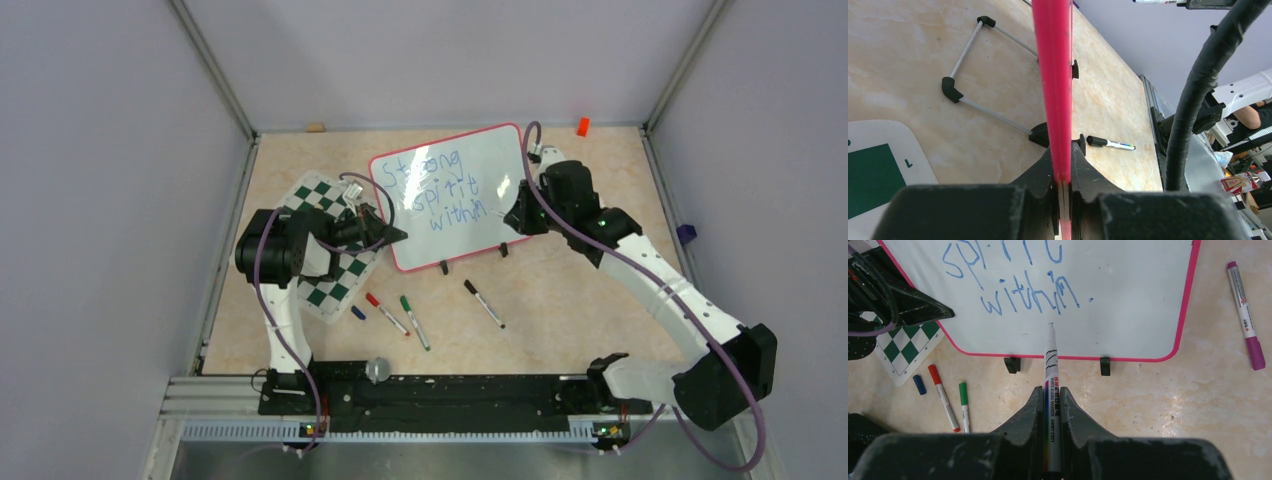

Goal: Write a sentence on the whiteboard
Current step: Write a sentence on the whiteboard, then place the whiteboard marker at the center of the board.

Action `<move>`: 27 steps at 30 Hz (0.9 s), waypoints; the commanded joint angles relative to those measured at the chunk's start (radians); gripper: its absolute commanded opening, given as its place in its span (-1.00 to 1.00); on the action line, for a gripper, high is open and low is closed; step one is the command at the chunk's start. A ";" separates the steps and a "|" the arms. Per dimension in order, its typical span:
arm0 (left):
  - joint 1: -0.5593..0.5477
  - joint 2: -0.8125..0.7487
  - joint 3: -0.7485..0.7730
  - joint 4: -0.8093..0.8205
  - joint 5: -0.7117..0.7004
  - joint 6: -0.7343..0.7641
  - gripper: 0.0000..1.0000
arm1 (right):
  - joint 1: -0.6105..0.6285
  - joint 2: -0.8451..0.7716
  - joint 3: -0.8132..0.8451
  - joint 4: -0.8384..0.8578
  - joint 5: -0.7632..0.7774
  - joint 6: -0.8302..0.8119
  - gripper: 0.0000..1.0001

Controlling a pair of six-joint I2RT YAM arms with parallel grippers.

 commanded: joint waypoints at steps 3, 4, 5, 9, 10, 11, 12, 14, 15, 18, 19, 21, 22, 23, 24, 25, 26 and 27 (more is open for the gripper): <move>0.029 -0.010 -0.005 0.082 -0.070 0.069 -1.00 | 0.000 -0.045 0.015 0.040 -0.006 0.001 -1.00; 0.029 -0.010 -0.005 0.082 -0.070 0.069 -1.00 | 0.000 -0.048 0.014 0.041 -0.007 0.005 -1.00; 0.029 -0.010 -0.005 0.082 -0.070 0.069 -1.00 | 0.002 -0.050 0.012 0.041 -0.008 0.007 -1.00; 0.029 -0.010 -0.005 0.082 -0.070 0.069 -1.00 | 0.001 -0.051 0.016 0.042 -0.007 0.007 -1.00; 0.029 -0.010 -0.005 0.082 -0.070 0.069 -1.00 | 0.000 -0.052 0.018 0.042 -0.008 0.006 -1.00; 0.029 -0.010 -0.005 0.082 -0.070 0.069 -1.00 | 0.001 -0.052 0.020 0.041 -0.008 0.006 -1.00; 0.029 -0.010 -0.005 0.082 -0.070 0.069 -1.00 | 0.001 -0.051 0.022 0.044 -0.011 0.005 -1.00; 0.029 -0.010 -0.005 0.082 -0.070 0.069 -1.00 | 0.001 -0.047 0.025 0.043 -0.019 0.005 -1.00; 0.029 -0.010 -0.005 0.082 -0.070 0.069 -1.00 | 0.001 -0.046 0.025 0.045 -0.022 0.005 -1.00; 0.029 -0.010 -0.005 0.082 -0.070 0.069 -1.00 | 0.001 -0.047 0.026 0.050 -0.030 0.007 -1.00; 0.029 -0.010 -0.005 0.082 -0.070 0.069 -1.00 | 0.001 -0.048 0.025 0.051 -0.030 0.008 -1.00; 0.029 -0.010 -0.005 0.082 -0.070 0.069 -1.00 | 0.001 -0.050 0.022 0.053 -0.030 0.006 -1.00; 0.029 -0.010 -0.005 0.082 -0.070 0.069 -1.00 | 0.001 -0.051 0.021 0.054 -0.028 0.006 -1.00; 0.029 -0.010 -0.005 0.082 -0.070 0.069 -1.00 | 0.000 -0.052 0.022 0.054 -0.027 0.006 -1.00; 0.029 -0.010 -0.005 0.082 -0.070 0.069 -1.00 | 0.000 -0.054 0.021 0.054 -0.025 0.006 -1.00; 0.029 -0.010 -0.005 0.082 -0.070 0.069 -1.00 | 0.000 -0.056 0.022 0.052 -0.019 0.006 -1.00; 0.029 -0.010 -0.005 0.082 -0.070 0.069 -1.00 | 0.001 -0.059 0.022 0.050 -0.011 0.008 -1.00; 0.029 -0.010 -0.005 0.082 -0.070 0.069 -1.00 | 0.000 -0.063 0.023 0.048 -0.008 0.010 -1.00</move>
